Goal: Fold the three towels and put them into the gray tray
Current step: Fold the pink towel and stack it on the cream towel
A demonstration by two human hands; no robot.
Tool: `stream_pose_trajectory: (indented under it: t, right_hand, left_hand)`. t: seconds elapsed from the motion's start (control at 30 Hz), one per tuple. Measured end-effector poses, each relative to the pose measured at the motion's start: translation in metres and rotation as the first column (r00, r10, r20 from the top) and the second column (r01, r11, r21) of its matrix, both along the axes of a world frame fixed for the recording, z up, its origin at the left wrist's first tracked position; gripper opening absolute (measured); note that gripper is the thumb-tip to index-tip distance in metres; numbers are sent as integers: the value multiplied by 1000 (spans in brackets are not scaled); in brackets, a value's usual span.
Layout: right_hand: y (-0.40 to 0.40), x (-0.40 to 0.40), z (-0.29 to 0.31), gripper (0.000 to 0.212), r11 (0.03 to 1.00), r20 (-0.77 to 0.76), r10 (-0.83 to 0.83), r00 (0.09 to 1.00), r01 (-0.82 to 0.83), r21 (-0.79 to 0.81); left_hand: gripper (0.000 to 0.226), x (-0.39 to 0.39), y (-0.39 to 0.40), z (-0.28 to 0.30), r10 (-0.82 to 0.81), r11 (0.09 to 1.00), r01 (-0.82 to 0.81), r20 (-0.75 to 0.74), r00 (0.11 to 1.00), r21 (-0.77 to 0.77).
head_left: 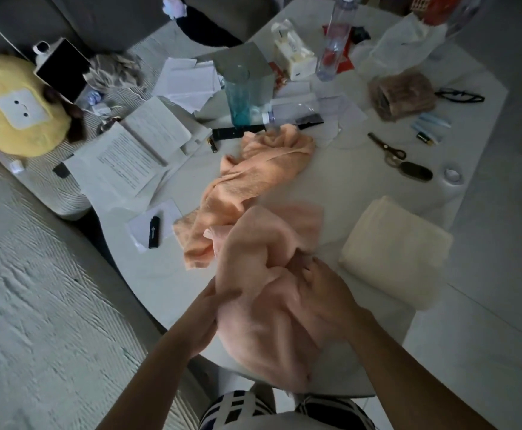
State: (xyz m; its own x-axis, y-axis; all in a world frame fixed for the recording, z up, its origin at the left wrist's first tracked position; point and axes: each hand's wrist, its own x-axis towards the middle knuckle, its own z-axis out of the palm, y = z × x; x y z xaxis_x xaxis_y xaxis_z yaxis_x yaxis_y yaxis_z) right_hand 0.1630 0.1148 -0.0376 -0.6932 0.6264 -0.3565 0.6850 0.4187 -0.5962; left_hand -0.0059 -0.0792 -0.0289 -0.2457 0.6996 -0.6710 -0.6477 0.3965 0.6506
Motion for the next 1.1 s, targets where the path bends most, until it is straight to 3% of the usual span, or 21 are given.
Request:
stream_pose_trajectory:
  t: [0.07, 0.17, 0.2, 0.3, 0.4, 0.47, 0.57, 0.67, 0.8, 0.9, 1.0, 1.1]
  right_hand:
    - [-5, -6, 2, 45, 997, 122, -60, 991, 65, -37]
    - [-10, -8, 8, 70, 952, 199, -200, 959, 238, -190]
    - [-12, -7, 9, 71, 919, 194, -234, 953, 282, -277]
    - [-15, 2, 13, 35, 826, 121, -282, 952, 305, -475]
    - [-6, 7, 30, 25, 819, -29, -313, 949, 254, -514]
    - [2, 6, 40, 20, 788, -148, -393, 908, 250, -562]
    - [23, 4, 50, 29, 685, -223, -569, 791, 307, -660]
    - [49, -3, 69, 32, 737, -358, -605, 711, 329, -590]
    - [80, 2, 123, 25, 720, -583, -666, 466, 196, -666]
    - [87, 33, 141, 9, 705, -644, -662, 384, 27, -708]
    - [63, 80, 109, 19, 728, -597, -636, 488, 123, -675]
    - [34, 125, 40, 25, 785, -299, -559, 773, 379, -490]
  left_hand:
    - [67, -1, -6, -3, -107, 989, 109, 34, 994, -97]
    - [67, 8, -11, -8, -220, 951, 207, -31, 975, -229]
    - [65, 10, -12, -10, -164, 960, 147, -49, 985, -237]
    - [58, 14, -13, -12, 147, 965, -158, -67, 987, -210]
    - [50, 12, -8, -9, 335, 929, -308, 112, 936, -206]
    - [48, 10, -3, -5, 360, 929, -337, 168, 918, -151]
    - [35, -3, 16, 18, 387, 922, -384, 120, 914, -51]
    - [41, -21, 42, 57, 304, 946, -301, -12, 952, 123]
    - [45, -46, 51, 103, 275, 929, -178, -286, 918, 323]
    - [48, -34, 31, 117, 333, 876, -140, -369, 868, 462]
    - [29, 11, 1, 92, 385, 911, -250, -464, 798, 327]
    - [31, 76, -33, 39, 273, 954, -300, -478, 835, 21]
